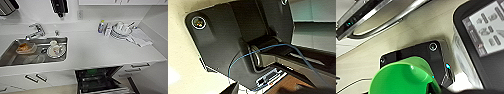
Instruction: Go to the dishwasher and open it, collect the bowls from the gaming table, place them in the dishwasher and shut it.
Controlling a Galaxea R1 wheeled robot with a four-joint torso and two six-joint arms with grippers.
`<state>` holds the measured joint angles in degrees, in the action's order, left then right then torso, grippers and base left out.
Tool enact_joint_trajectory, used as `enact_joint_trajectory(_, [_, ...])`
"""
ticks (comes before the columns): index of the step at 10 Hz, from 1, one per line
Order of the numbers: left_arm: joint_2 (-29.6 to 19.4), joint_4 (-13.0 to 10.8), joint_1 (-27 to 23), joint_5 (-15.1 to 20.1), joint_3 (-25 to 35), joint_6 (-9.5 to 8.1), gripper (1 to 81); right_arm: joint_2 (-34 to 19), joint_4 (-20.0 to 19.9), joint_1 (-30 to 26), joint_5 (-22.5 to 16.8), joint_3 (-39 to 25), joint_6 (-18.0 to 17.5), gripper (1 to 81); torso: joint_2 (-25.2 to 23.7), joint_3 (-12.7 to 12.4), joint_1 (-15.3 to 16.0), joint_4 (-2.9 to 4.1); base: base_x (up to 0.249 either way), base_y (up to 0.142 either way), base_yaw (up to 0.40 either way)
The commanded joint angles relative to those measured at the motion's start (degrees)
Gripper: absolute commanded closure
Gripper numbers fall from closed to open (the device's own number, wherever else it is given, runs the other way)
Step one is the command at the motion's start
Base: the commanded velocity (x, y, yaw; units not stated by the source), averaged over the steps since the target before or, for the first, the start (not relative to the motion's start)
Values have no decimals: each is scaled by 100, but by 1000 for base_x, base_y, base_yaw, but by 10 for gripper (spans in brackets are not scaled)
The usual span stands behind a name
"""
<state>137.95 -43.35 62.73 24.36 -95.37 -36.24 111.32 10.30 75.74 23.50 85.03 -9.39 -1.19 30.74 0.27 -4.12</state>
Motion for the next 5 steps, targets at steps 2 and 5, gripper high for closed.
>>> enact_joint_trajectory(2, [14,-227,665,-1177,-710,73,10,-1153,-63,-1283,-267,-1129,-397,811,0,0,0,0,0,0,0])
enact_joint_trajectory(5, [355,-313,1490,-1845,-1430,160,10,-1145,-124,-2170,-565,-1473,-616,811,0,0,0,0,0,0,0])
